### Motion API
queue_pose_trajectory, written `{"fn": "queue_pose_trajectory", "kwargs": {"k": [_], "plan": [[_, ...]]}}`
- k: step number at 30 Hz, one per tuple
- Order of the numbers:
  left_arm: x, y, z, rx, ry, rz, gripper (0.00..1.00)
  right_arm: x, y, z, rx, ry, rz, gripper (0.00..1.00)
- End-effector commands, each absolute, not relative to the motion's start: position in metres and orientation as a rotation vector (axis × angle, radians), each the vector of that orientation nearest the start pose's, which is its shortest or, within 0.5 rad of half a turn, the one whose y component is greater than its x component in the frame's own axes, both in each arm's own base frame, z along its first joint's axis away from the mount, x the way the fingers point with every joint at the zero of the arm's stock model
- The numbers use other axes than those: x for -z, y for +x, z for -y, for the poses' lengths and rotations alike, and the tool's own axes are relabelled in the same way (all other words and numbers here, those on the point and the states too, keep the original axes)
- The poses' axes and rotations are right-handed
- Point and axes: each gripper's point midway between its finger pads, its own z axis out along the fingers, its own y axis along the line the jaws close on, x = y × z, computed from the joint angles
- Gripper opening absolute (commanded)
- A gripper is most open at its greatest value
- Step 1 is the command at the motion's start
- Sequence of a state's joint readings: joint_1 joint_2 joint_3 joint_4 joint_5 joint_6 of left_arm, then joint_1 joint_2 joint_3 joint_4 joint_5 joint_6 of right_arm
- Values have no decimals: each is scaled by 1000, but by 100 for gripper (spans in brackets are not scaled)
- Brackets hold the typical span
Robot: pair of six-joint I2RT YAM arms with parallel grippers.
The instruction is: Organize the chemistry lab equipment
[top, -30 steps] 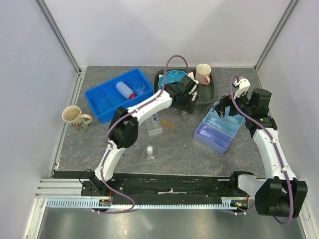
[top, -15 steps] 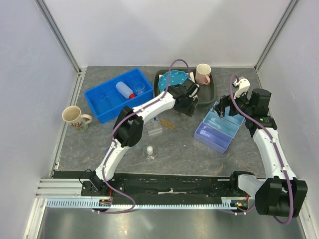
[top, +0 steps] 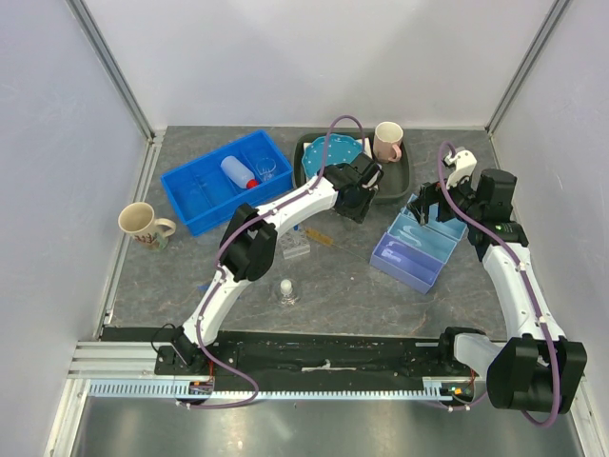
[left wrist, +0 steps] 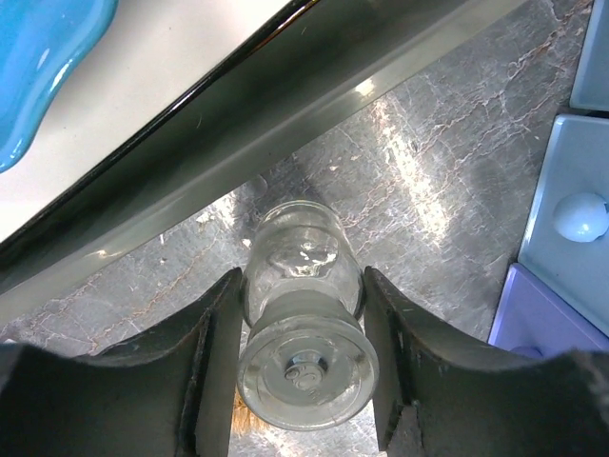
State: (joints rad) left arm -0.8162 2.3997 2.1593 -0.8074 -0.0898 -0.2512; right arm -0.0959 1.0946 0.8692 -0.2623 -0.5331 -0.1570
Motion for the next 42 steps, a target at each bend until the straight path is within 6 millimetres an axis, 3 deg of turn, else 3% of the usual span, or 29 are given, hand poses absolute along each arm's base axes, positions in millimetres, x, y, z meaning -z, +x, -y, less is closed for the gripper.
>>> {"fn": "queue_pose_trajectory", "kwargs": {"k": [1, 5, 7, 8, 9, 12, 13, 15, 16, 18, 19, 21, 22, 24, 25, 27, 28, 33, 36, 39, 40, 42], "plan": [[-83, 389, 412, 292, 718, -2469, 26, -221, 348, -49, -363, -395, -1924, 98], [-108, 382, 409, 328, 720, -2443, 23, -221, 348, -48, -362, -394, -1926, 98], [-135, 379, 407, 364, 711, -2397, 22, -221, 348, -49, -362, -396, -1923, 98], [-134, 374, 402, 360, 717, -2402, 22, -221, 348, -49, -363, -398, -1923, 98], [-156, 370, 400, 393, 706, -2367, 21, -221, 348, -49, -365, -398, -1924, 98], [-168, 358, 389, 436, 691, -2356, 19, -220, 348, -49, -366, -398, -1925, 98], [-187, 354, 384, 457, 676, -2323, 19, -221, 348, -49, -366, -398, -1924, 98], [-188, 345, 370, 456, 667, -2328, 19, -221, 347, -49, -368, -401, -1923, 98], [-208, 344, 358, 470, 635, -2295, 19, -220, 347, -50, -370, -401, -1923, 98], [-204, 339, 339, 470, 608, -2310, 19, -220, 347, -51, -373, -403, -1924, 98], [-202, 344, 319, 459, 566, -2329, 19, -221, 347, -51, -375, -406, -1921, 98], [-228, 346, 296, 519, 503, -2280, 19, -220, 346, -51, -377, -406, -1921, 98], [-232, 362, 269, 511, 419, -2279, 19, -220, 346, -51, -380, -406, -1922, 98], [-244, 366, 238, 563, 331, -2259, 19, -219, 346, -52, -383, -405, -1925, 98], [-250, 385, 206, 543, 229, -2233, 19, -220, 346, -52, -383, -405, -1923, 98], [-254, 393, 171, 509, 132, -2211, 19, -219, 346, -52, -387, -409, -1923, 98], [-255, 407, 140, 467, 49, -2192, 19, -219, 346, -53, -390, -411, -1922, 98], [-242, 438, 56, 329, -195, -2169, 19, -218, 346, -54, -400, -413, -1925, 98], [-232, 450, 33, 290, -263, -2168, 19, -216, 345, -55, -405, -414, -1928, 98], [-219, 463, 30, 270, -266, -2192, 19, -217, 345, -55, -409, -417, -1925, 98], [-212, 469, 16, 244, -296, -2203, 19, -217, 345, -56, -409, -420, -1925, 98], [-203, 474, 11, 229, -304, -2223, 19, -216, 345, -56, -413, -421, -1927, 98]]}}
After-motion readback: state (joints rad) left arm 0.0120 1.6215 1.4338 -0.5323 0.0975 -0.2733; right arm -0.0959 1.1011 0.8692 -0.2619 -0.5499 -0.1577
